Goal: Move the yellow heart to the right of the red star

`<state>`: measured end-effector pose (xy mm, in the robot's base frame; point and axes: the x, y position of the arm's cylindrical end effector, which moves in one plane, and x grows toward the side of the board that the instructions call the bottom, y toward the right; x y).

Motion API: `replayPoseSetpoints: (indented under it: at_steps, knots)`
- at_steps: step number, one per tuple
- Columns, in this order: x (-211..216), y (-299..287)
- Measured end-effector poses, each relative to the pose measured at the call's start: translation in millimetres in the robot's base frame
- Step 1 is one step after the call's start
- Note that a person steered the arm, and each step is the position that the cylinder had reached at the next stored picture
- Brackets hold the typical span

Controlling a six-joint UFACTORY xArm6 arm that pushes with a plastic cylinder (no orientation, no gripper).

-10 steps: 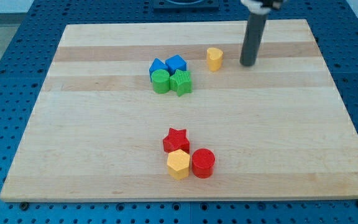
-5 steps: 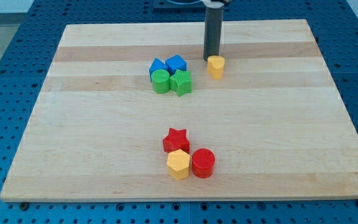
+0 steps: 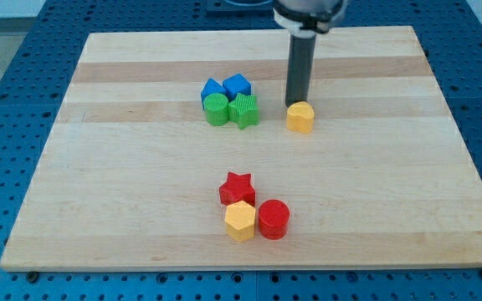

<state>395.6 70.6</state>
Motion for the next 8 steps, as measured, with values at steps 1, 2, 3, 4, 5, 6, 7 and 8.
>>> replayPoseSetpoints:
  at_steps: [1,2,3,4,5,6,7,8]
  knots:
    - [47,3]
    - [50,3]
    - [24,6]
    - [28,41]
    - [49,48]
    - [65,12]
    - [81,-28]
    - [99,-50]
